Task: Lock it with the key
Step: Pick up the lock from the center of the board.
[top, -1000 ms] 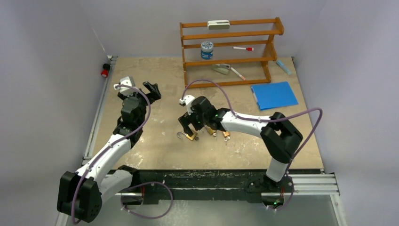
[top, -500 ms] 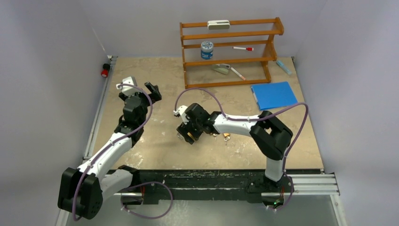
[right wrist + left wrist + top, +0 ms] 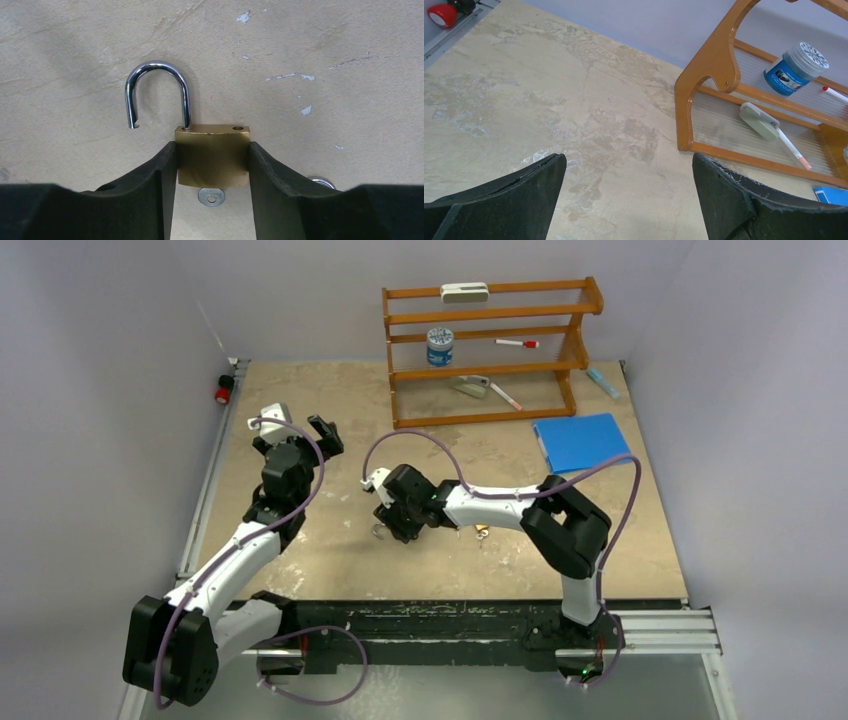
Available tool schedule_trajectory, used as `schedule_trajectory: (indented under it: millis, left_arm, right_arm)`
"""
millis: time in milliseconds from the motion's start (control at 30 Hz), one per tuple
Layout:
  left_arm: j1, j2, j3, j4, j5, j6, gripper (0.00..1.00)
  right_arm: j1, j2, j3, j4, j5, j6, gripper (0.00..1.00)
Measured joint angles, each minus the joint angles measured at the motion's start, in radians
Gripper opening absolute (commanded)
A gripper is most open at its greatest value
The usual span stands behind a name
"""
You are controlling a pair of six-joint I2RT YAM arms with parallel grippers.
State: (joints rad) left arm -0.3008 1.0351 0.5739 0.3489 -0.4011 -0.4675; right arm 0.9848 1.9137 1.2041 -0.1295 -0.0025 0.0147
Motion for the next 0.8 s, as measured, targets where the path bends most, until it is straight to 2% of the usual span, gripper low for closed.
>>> schedule_trajectory:
  millis: [33,267,467,633,800]
  left_arm:
    - [0.0,0.0,0.0,0.0,0.0,0.0,0.98]
    - [0.003,0.0,0.0,0.0,0.0,0.008,0.98]
    - [0.006,0.001,0.0,0.005,0.048,0.01,0.98]
    - [0.006,0.001,0.0,0.079,0.2,0.037,0.98]
    - [0.006,0.001,0.002,0.173,0.474,0.084,0.99]
  right_arm:
    - [0.001,0.002,0.001,0.0,0.005,0.005,0.01]
    - [0.0,-0.033,-0.051,0.037,0.008,0.045,0.0]
    - [-0.078,-0.158,-0.169,0.027,-0.129,0.088,0.0]
    - [-0.189,-0.319,-0.219,0.042,-0.219,0.108,0.0]
    - [-0.274,-0.479,-0.245,0.069,-0.291,0.119,0.0]
